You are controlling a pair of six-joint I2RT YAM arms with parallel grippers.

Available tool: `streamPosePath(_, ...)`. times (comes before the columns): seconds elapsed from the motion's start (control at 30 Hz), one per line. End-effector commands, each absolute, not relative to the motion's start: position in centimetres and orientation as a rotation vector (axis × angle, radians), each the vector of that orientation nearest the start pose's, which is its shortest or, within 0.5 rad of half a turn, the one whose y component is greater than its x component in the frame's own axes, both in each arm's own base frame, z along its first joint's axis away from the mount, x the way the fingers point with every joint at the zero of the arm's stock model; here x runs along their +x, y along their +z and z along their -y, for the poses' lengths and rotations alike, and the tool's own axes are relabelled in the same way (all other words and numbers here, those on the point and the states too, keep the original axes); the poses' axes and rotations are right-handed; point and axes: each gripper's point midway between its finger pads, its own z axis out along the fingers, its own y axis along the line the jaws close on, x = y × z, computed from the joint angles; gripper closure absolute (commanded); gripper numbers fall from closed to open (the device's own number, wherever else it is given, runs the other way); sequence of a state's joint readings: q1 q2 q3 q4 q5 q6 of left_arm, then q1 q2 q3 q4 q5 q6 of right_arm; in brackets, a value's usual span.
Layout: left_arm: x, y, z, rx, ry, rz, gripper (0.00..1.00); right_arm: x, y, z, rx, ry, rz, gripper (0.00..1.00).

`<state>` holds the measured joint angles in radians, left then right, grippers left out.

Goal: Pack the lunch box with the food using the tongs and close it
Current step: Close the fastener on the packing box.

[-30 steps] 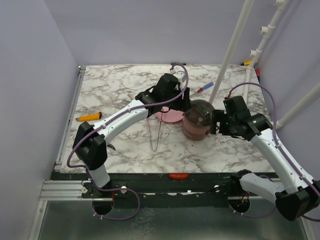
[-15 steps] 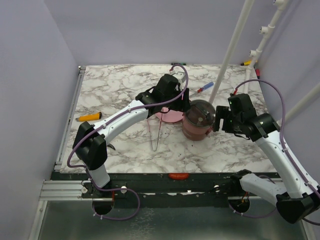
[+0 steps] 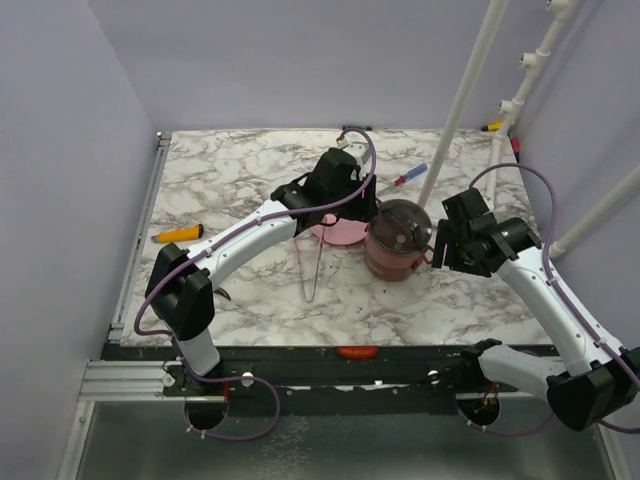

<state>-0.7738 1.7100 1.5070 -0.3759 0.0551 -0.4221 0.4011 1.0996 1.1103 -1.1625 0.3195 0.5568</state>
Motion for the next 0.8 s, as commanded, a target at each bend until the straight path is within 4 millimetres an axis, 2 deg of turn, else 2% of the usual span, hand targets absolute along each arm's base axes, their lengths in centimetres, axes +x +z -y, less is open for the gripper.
streamPosePath(0.0, 33.8, 23.8, 36.1, 0.422, -0.716, -2.156, 0.4, 22.8, 16.7, -6.9, 0.276, -0.022, -2.574, 0.28)
streamPosePath(0.17, 33.6, 23.7, 35.9, 0.419, -0.714, -2.158, 0.41, 24.2, 15.0, -6.8, 0.272, -0.074, -2.568, 0.29)
streamPosePath(0.27, 33.9, 23.7, 35.7, 0.41, -0.7, -2.156, 0.41, 24.6, 15.0, -6.8, 0.274, -0.072, -2.547, 0.29)
streamPosePath(0.4, 34.9, 24.7, 35.8, 0.393, -0.702, -2.133, 0.4, 24.0, 16.0, -5.9, 0.294, -0.104, -2.519, 0.29)
streamPosePath(0.57, 37.5, 24.9, 35.6, 0.362, -0.65, -2.114, 0.4, 23.2, 17.9, -4.4, 0.353, -0.135, -2.445, 0.29)
streamPosePath(0.77, 38.8, 24.7, 35.8, 0.352, -0.66, -2.118, 0.4, 24.0, 20.7, -4.2, 0.387, -0.109, -2.348, 0.27)
